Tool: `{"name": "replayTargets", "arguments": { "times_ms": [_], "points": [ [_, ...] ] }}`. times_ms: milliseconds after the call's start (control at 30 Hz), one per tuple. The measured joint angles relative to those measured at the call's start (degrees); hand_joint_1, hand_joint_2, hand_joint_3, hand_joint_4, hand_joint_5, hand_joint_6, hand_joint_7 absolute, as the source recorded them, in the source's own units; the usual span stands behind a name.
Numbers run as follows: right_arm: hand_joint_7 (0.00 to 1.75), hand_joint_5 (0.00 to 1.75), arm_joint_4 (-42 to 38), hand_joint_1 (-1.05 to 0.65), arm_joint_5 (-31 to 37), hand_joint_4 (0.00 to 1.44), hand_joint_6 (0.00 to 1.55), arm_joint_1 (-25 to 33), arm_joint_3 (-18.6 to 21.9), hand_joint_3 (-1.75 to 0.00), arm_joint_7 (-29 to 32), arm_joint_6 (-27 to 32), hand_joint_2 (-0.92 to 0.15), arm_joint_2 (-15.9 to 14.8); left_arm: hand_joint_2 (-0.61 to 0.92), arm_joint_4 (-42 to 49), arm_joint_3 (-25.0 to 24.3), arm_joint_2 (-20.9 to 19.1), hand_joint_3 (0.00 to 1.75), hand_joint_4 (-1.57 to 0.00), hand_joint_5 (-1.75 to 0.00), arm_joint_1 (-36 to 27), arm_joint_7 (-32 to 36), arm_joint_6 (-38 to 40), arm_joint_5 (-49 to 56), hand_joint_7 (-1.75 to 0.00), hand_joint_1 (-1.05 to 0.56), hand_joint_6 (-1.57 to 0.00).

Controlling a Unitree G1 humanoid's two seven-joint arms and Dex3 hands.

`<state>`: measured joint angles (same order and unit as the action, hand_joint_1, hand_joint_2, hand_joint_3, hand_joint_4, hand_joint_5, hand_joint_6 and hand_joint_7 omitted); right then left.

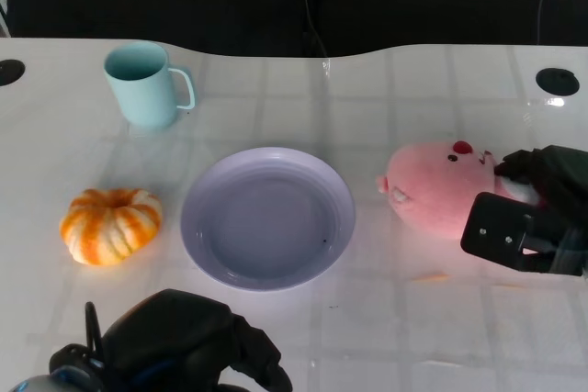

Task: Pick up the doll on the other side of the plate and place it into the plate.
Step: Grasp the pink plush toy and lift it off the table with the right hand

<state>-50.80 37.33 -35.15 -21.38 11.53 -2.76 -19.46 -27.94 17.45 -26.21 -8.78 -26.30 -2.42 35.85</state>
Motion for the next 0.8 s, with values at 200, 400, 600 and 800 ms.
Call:
{"name": "replayTargets", "arguments": {
  "times_ms": [200,400,600,800],
  "points": [
    [1.56,1.74,4.6,-0.21,-2.5,0.79,0.72,3.1,2.2,-0.88,0.9,0.7,-0.60,0.0,0.92,0.0,-0.6,-0.2,0.25,-0.74,-1.34,-0.3,0.0,-0.6,-0.5,-0.02,-0.25,-1.10],
    [1.74,1.75,10.6,-0.22,-6.1,0.85,0.71,6.9,5.5,-1.12,2.2,-1.1,-0.49,0.3,0.92,0.0,-1.2,-0.4,0.23,-0.75,-1.34,-0.5,0.0,-0.5,-0.5,-0.02,-0.24,-1.10],
    [1.75,1.75,17.6,-0.18,-10.7,0.90,0.74,7.7,9.6,-1.25,2.2,-2.5,-0.41,1.7,0.92,-0.1,-1.0,-0.1,0.25,-0.75,-1.29,-0.4,0.0,0.0,-0.3,-0.02,-0.25,-1.11],
    [1.75,1.75,24.2,-0.17,-12.9,0.90,0.74,8.5,10.1,-1.22,0.1,-4.3,-0.43,3.1,0.92,0.0,-0.6,0.0,0.26,-0.76,-1.28,-0.3,0.0,0.0,0.4,-0.02,-0.25,-1.09]
  ]
}}
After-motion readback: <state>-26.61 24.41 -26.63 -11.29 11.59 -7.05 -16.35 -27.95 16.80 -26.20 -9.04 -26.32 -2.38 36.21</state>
